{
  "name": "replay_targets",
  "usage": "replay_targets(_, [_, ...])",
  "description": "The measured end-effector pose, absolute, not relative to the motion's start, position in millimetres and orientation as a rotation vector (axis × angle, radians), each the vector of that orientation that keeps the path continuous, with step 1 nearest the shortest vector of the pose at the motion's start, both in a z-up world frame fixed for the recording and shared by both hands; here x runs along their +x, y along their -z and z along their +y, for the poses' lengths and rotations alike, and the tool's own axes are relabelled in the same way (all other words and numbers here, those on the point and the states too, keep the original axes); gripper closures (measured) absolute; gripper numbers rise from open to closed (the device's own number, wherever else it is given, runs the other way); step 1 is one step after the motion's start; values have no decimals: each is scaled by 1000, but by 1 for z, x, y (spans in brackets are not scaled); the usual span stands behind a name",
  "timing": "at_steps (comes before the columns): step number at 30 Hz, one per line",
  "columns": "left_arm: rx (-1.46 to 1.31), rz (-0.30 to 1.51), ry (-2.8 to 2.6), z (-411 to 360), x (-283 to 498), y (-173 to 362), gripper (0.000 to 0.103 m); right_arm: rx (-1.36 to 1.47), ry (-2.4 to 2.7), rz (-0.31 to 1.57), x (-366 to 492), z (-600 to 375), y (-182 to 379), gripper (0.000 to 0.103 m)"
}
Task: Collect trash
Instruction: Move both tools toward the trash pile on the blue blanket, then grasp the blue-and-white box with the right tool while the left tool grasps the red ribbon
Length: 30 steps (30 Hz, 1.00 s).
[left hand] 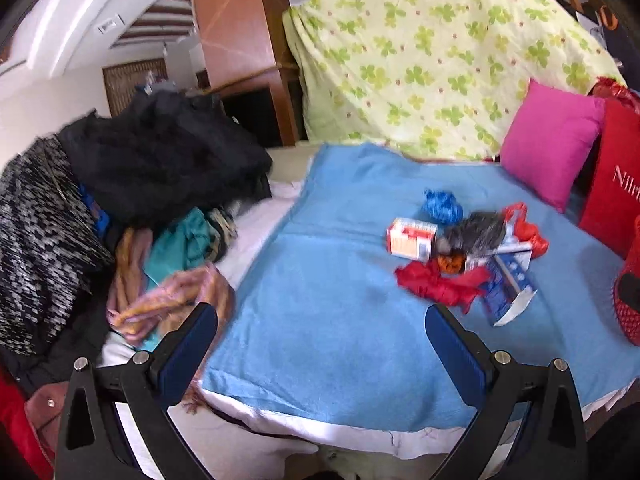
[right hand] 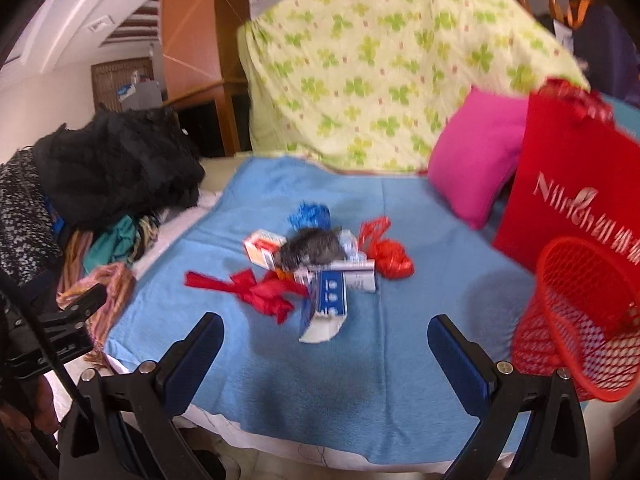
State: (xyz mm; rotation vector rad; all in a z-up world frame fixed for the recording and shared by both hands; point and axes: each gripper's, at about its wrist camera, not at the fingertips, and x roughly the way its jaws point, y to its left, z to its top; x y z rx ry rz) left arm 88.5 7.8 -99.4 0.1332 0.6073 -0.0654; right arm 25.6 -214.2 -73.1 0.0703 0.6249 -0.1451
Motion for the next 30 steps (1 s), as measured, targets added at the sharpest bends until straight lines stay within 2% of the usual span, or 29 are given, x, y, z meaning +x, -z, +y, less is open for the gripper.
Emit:
replay_targets(5, [106, 682, 128, 1, 130, 137, 0, 156, 137, 725, 77, -238, 120, 2])
replay_targets(7, [73, 733, 153, -2, 150, 149, 0, 208, 129, 760, 99, -249, 136, 13])
replay_targets(9, [22, 773, 191, -8, 169, 156, 0, 262, 114, 796, 117, -257, 148, 19])
replay_targets(12, [-45, 795, 248, -22, 195, 162, 0, 342, 91, 834, 145, -268, 166, 21])
replay_targets(15, [-77, 827, 295, -33, 217, 168, 0, 382, 78, 887, 169, -273, 183, 33])
replay_targets(18, [-112, 900, 327, -45, 244, 186, 3, 409, 47, 924, 183, -272, 193, 38])
replay_targets(21, [-134, 969, 338, -52, 262, 203, 22, 386, 43, 952, 193, -269, 200, 60])
replay_targets(24, [-183, 1034, 372, -61, 275, 216, 39, 381, 28, 953, 195, -268, 202, 63])
replay_targets(26, [-212, 1049, 393, -61, 280, 222, 55, 359, 32, 939, 193, -267, 199, 64])
replay_targets(27, [-226, 1047, 403, -62, 282, 222, 58, 352, 32, 931, 190, -268, 197, 64])
replay_targets(29, [-245, 1050, 430, -65, 284, 221, 86, 356, 25, 921, 186, -269, 193, 64])
replay_targets(30, [-251, 1048, 443, -66, 284, 221, 88, 354, 24, 916, 184, -270, 192, 64])
